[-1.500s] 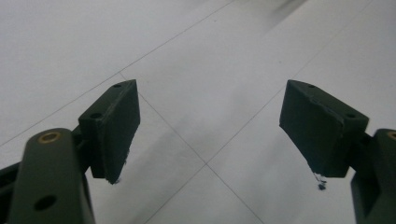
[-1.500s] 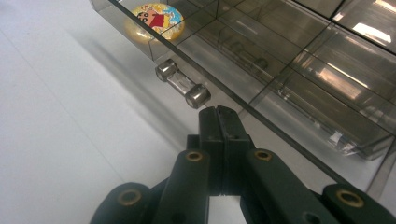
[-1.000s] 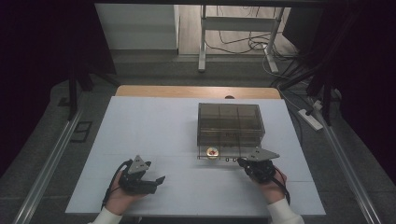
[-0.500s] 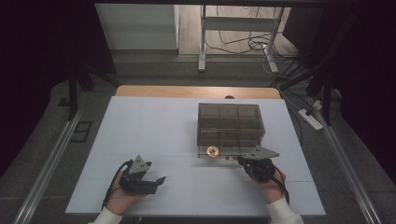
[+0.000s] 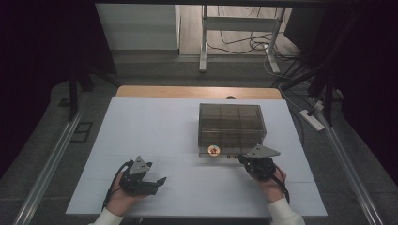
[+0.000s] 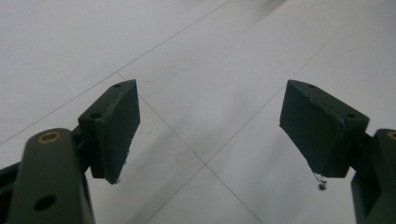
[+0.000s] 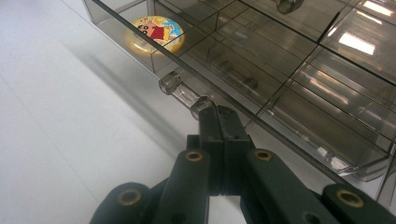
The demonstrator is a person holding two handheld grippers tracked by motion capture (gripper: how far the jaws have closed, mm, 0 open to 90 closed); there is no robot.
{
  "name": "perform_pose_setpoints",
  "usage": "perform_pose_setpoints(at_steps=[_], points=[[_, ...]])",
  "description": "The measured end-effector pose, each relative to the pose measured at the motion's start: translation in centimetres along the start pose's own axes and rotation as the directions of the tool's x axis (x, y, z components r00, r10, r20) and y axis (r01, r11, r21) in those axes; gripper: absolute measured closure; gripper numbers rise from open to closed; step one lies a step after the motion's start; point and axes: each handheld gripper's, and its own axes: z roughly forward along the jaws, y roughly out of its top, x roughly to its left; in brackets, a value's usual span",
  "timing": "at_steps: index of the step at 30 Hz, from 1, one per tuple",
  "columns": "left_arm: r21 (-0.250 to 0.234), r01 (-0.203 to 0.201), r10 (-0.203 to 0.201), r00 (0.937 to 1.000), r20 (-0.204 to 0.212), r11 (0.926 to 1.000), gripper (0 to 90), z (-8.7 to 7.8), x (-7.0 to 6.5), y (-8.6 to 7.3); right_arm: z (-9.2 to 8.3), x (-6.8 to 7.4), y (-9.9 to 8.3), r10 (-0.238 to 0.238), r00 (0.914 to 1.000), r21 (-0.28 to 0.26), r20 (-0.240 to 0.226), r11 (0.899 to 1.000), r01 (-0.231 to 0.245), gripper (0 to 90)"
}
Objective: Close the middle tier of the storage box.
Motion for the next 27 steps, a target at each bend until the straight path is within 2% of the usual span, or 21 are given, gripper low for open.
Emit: perform_pose_setpoints(at_steps=[27], points=[[0.002,0.000,0.000,1.0000,-0.002,1.0000,20.9,0.05,0.00,-0.03,0.91,-0.88,0.58,0.010,0.9994,-0.014,0.033,1.000,-0.010,89.8]])
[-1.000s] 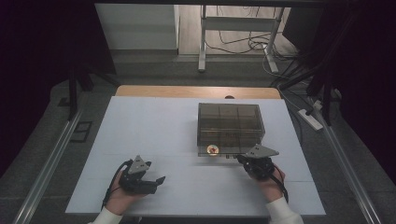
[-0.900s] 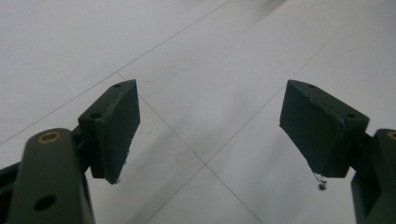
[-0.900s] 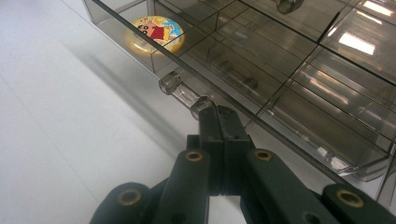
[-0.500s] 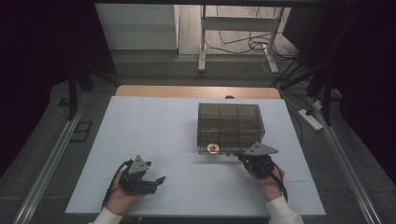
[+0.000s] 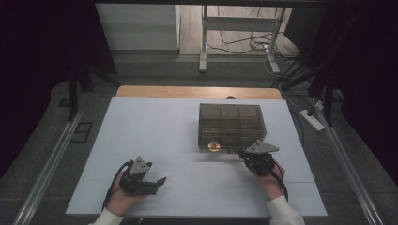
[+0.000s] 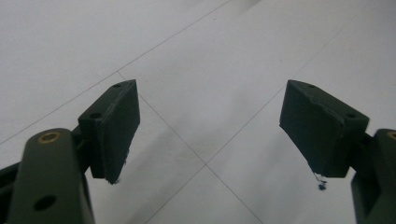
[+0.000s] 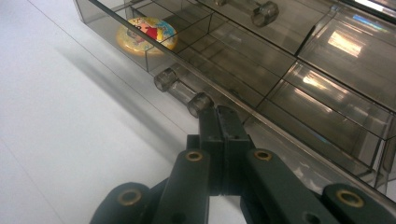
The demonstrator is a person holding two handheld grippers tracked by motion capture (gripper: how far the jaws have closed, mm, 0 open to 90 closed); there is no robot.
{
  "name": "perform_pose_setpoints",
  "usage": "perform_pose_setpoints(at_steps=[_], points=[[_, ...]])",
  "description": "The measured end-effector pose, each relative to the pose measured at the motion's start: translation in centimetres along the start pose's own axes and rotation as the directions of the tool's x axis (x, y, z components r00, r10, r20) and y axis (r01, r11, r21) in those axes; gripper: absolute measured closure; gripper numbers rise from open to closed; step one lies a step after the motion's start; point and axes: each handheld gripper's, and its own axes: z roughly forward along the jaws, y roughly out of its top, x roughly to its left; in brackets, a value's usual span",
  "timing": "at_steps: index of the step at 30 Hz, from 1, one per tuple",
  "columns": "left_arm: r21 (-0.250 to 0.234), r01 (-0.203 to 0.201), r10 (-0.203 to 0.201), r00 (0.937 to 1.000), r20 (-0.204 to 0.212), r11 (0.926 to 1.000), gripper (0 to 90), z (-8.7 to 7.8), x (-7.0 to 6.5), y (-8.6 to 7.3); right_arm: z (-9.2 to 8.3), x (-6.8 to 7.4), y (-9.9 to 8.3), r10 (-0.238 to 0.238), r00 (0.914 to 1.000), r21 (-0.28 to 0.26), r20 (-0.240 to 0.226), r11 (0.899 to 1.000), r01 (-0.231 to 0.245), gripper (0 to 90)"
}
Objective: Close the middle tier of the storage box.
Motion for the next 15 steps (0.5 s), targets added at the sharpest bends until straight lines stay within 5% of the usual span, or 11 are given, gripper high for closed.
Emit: perform_pose_setpoints(at_steps=[15], points=[[0.001,-0.002,0.002,1.0000,-0.001,1.0000,20.9,0.01,-0.03,0.01,0.73,-0.55,0.18,0.013,0.9998,-0.008,0.012,1.000,-0.013,89.8]])
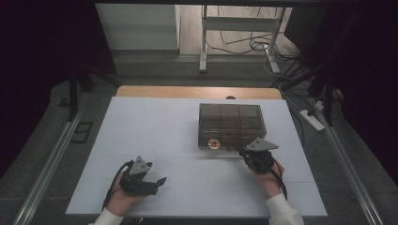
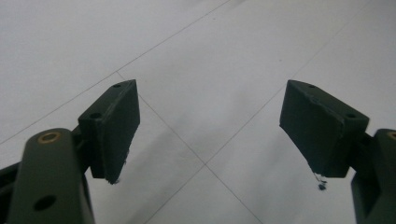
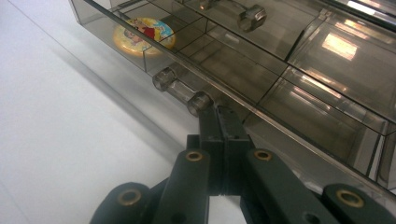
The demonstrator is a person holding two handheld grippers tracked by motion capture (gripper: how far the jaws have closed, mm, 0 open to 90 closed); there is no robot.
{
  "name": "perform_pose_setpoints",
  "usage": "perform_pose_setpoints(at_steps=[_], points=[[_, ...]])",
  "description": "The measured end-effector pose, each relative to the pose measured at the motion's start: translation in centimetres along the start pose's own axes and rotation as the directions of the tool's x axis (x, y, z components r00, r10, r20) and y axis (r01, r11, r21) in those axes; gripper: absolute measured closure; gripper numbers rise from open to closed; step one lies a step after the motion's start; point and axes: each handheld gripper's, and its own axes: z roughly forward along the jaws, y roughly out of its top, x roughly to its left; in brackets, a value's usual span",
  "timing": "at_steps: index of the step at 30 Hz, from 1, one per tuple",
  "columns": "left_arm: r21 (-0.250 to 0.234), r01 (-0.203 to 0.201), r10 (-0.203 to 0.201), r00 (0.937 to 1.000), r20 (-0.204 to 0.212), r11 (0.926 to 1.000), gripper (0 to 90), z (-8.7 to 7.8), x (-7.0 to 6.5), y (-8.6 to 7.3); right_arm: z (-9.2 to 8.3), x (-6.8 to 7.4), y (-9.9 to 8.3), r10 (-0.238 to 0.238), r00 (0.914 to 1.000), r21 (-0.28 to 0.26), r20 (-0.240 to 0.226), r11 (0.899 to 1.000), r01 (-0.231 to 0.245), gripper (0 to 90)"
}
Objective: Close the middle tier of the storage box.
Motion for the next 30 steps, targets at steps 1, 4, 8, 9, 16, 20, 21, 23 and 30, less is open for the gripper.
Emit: perform_pose_setpoints(at_steps=[1,4,8,9,16,20,21,23,30], points=[[0.000,0.000,0.000,1.0000,0.000,1.0000,20.9,0.0,0.0,0.0,0.0,0.0,0.0,0.000,1.0000,0.002,0.001,1.000,0.000,89.8],[-0.001,0.000,0.000,1.0000,0.001,1.0000,20.9,0.0,0.0,0.0,0.2,-0.2,0.1,0.004,1.0000,-0.002,0.003,1.000,-0.004,89.8],[-0.001,0.000,0.000,1.0000,0.000,1.0000,20.9,0.0,0.0,0.0,0.4,-0.3,0.2,0.005,1.0000,-0.002,0.007,1.000,-0.005,89.8],[-0.001,0.000,0.000,1.0000,0.001,1.0000,20.9,0.0,0.0,0.0,0.5,-0.3,0.3,0.006,1.0000,-0.004,0.008,1.000,-0.006,89.8],[-0.004,0.003,-0.003,1.0000,0.001,1.0000,20.8,-0.1,0.0,0.0,0.9,-0.7,0.8,0.009,0.9999,-0.013,0.011,1.000,-0.009,89.8],[-0.005,0.002,-0.002,1.0000,0.002,1.0000,20.8,-0.1,0.0,0.0,1.1,-0.8,1.0,0.011,0.9999,-0.017,0.010,1.000,-0.010,89.8],[-0.004,0.002,-0.002,1.0000,0.002,1.0000,20.7,-0.1,0.0,0.0,1.2,-0.8,1.0,0.011,0.9999,-0.019,0.011,1.000,-0.010,89.8],[-0.004,0.002,-0.002,1.0000,0.002,1.0000,20.8,-0.1,0.0,0.0,1.3,-0.9,1.0,0.009,0.9999,-0.020,0.010,1.000,-0.009,89.8],[-0.005,0.002,-0.002,1.0000,0.003,1.0000,20.8,-0.1,0.0,0.0,1.6,-1.1,1.1,0.018,0.9998,-0.014,0.012,1.000,-0.018,89.8]])
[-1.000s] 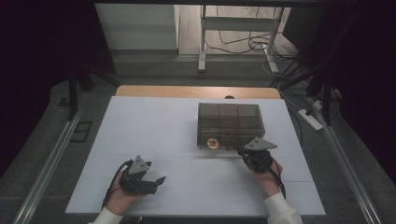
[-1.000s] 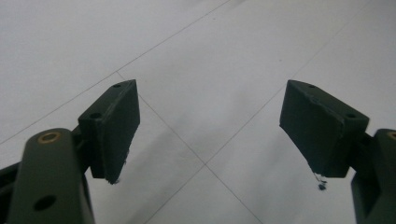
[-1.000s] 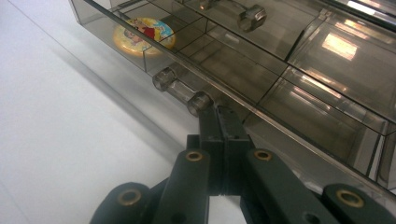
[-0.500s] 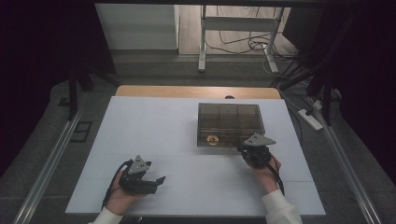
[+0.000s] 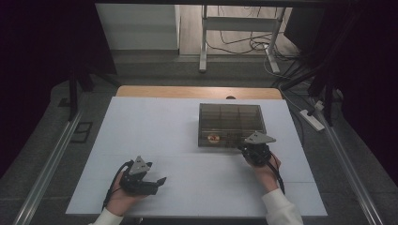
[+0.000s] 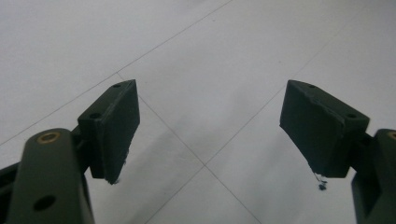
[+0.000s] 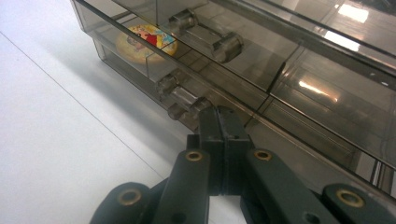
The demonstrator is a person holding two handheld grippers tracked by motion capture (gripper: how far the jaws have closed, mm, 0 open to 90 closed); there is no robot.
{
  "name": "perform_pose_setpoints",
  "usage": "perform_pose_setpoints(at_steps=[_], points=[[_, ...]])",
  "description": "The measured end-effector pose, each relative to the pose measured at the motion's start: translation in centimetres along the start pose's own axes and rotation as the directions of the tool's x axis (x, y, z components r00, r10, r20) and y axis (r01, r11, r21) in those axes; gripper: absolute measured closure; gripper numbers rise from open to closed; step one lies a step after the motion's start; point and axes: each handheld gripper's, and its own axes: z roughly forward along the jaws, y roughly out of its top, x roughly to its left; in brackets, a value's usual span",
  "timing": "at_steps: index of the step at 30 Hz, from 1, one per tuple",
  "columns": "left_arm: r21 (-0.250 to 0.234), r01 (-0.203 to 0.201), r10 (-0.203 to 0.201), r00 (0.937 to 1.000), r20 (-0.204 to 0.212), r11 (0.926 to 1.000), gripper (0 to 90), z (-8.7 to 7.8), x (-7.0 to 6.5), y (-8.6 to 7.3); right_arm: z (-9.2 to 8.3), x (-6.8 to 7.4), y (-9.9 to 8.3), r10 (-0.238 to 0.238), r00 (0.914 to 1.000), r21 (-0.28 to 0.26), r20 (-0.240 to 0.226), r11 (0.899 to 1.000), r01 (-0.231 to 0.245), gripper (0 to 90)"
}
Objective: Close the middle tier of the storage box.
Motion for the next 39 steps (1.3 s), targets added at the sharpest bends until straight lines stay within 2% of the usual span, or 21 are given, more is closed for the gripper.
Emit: perform_pose_setpoints(at_steps=[18,30,34,37,39], points=[[0.003,-0.002,0.002,1.0000,-0.001,1.0000,20.6,0.1,0.0,0.0,0.9,-0.5,-0.1,0.015,0.9998,-0.010,0.010,1.000,-0.014,89.9],[0.001,0.000,0.000,1.0000,-0.003,1.0000,20.6,0.0,0.2,-0.1,0.4,-0.6,-0.1,0.026,0.9995,-0.021,0.019,0.999,-0.026,89.8],[-0.002,0.005,-0.005,1.0000,-0.005,1.0000,20.6,0.0,0.3,-0.1,0.2,-0.6,-0.1,0.022,0.9997,-0.020,0.008,1.000,-0.021,89.8],[-0.004,0.011,-0.011,0.9999,-0.003,0.9999,20.6,0.0,0.3,-0.1,0.0,-0.5,-0.2,0.024,0.9996,-0.017,-0.015,1.000,-0.024,83.0],[-0.001,0.013,-0.013,0.9999,-0.002,0.9999,20.6,0.1,0.4,-0.1,-0.2,-0.5,-0.2,0.013,0.9996,-0.016,-0.024,1.000,-0.013,72.5]])
